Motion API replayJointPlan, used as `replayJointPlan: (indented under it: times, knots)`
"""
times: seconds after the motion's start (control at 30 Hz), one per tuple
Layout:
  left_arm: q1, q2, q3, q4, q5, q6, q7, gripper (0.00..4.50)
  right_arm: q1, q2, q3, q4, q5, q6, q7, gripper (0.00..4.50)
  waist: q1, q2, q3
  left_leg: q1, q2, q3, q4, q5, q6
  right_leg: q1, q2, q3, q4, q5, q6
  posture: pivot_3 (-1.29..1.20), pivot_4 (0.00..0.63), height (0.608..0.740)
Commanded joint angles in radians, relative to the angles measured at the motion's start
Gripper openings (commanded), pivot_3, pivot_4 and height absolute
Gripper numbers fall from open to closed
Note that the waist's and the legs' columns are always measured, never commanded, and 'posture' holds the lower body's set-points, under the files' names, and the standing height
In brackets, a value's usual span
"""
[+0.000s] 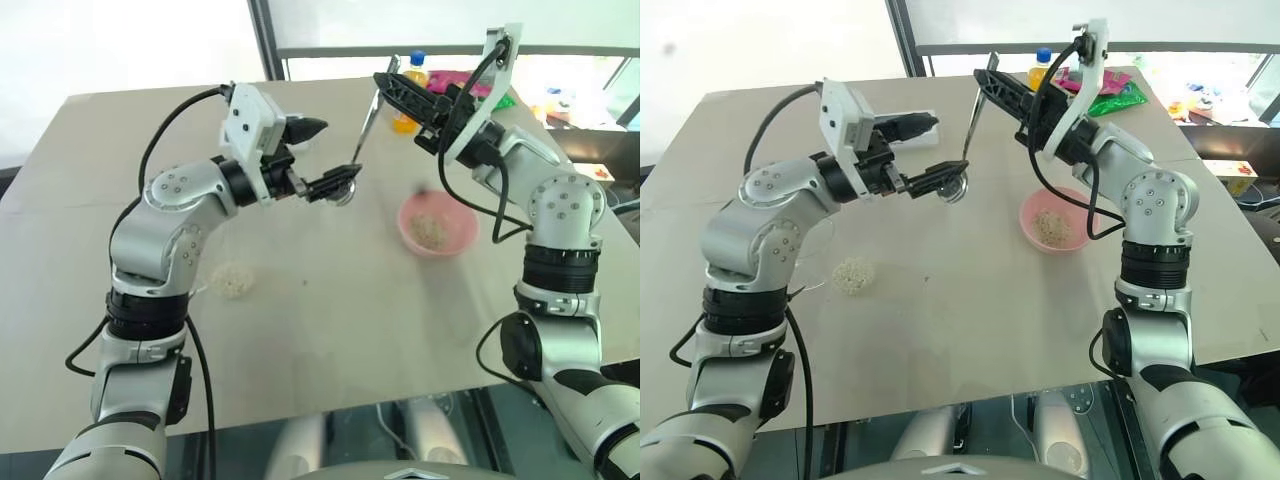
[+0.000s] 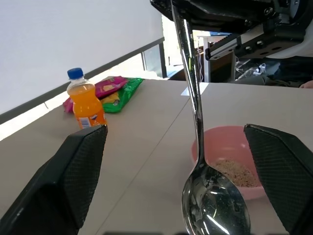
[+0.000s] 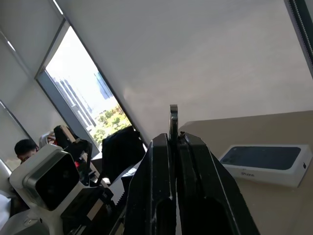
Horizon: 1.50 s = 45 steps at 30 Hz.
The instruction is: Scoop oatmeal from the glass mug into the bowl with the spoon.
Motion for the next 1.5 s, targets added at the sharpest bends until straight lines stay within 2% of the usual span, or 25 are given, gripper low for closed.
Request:
replayJointPlan:
  times: [0.03, 0.37, 0.47, 0.57, 0.7, 0.73, 0.77, 1.0, 1.33, 1.5]
  knots:
    - [-0.011, 0.013, -0.010, -0.033, 0.018, -0.035, -0.019, 4.47, -0.013, 0.003, -0.030, -0.034, 0.018, -0.021, -0.016, 0.00, 0.000, 0.000, 0.000, 0.000, 0.000, 0.000, 0.000, 0.000, 0.000, 0.000, 0.000, 0.000, 0.000, 0.000, 0.000, 0.00, 0.150, 0.740]
    - [-0.022, -0.018, -0.071, -0.010, 0.110, -0.083, 0.015, 4.47, -0.035, 0.047, -0.012, -0.041, -0.018, -0.062, -0.090, 0.00, 0.001, 0.000, 0.000, 0.000, 0.000, 0.000, 0.000, 0.000, 0.000, 0.000, 0.000, 0.000, 0.000, 0.000, 0.000, 0.00, 0.150, 0.740]
    - [-0.039, -0.032, -0.063, 0.009, 0.123, -0.087, 0.029, 3.74, -0.032, 0.053, -0.014, -0.057, -0.008, -0.054, -0.100, 0.00, 0.001, 0.000, 0.000, 0.000, 0.000, 0.000, 0.000, 0.000, 0.000, 0.000, 0.000, 0.000, 0.000, 0.000, 0.000, 0.00, 0.150, 0.740]
    - [-0.055, -0.046, -0.058, 0.030, 0.136, -0.098, 0.045, 2.54, -0.026, 0.055, -0.011, -0.070, -0.001, -0.046, -0.105, 0.00, 0.000, 0.000, 0.000, 0.000, 0.000, 0.000, 0.000, 0.000, 0.000, 0.000, 0.000, 0.000, 0.000, 0.000, 0.000, 0.00, 0.150, 0.740]
    - [-0.068, -0.053, -0.060, 0.057, 0.155, -0.104, 0.056, 0.53, -0.021, 0.062, -0.010, -0.078, 0.002, -0.044, -0.112, 0.00, 0.000, 0.000, 0.000, 0.000, 0.000, 0.000, 0.000, 0.000, 0.000, 0.000, 0.000, 0.000, 0.000, 0.000, 0.000, 0.00, 0.150, 0.740]
    - [-0.069, -0.052, -0.061, 0.060, 0.159, -0.107, 0.055, 0.18, -0.020, 0.063, -0.010, -0.080, 0.003, -0.043, -0.114, 0.00, 0.000, 0.000, 0.000, 0.000, 0.000, 0.000, 0.000, 0.000, 0.000, 0.000, 0.000, 0.000, 0.000, 0.000, 0.000, 0.00, 0.150, 0.740]
    - [-0.069, -0.052, -0.062, 0.063, 0.165, -0.110, 0.056, 0.02, -0.018, 0.063, -0.010, -0.083, 0.005, -0.042, -0.115, 0.00, 0.000, 0.000, 0.000, 0.000, 0.000, 0.000, 0.000, 0.000, 0.000, 0.000, 0.000, 0.000, 0.000, 0.000, 0.000, 0.00, 0.150, 0.740]
    - [-0.068, -0.042, -0.077, 0.072, 0.189, -0.140, 0.029, 0.02, -0.011, 0.049, -0.012, -0.085, 0.006, -0.039, -0.105, 0.00, 0.000, 0.000, 0.000, 0.000, 0.000, 0.000, 0.000, 0.000, 0.000, 0.000, 0.000, 0.000, 0.000, 0.000, 0.000, 0.00, 0.150, 0.740]
    - [-0.085, -0.005, -0.080, 0.124, 0.235, -0.204, -0.009, 0.02, 0.031, -0.088, 0.060, -0.102, -0.053, -0.010, 0.029, 0.00, 0.001, 0.000, 0.000, 0.000, 0.000, 0.000, 0.000, 0.000, 0.000, 0.000, 0.000, 0.000, 0.000, 0.000, 0.000, 0.00, 0.150, 0.740]
    - [-0.084, -0.010, -0.079, 0.128, 0.234, -0.208, -0.011, 0.02, 0.035, -0.095, 0.054, -0.100, -0.049, -0.015, 0.027, 0.00, 0.000, 0.000, 0.000, 0.000, 0.000, 0.000, 0.000, 0.000, 0.000, 0.000, 0.000, 0.000, 0.000, 0.000, 0.000, 0.00, 0.150, 0.740]
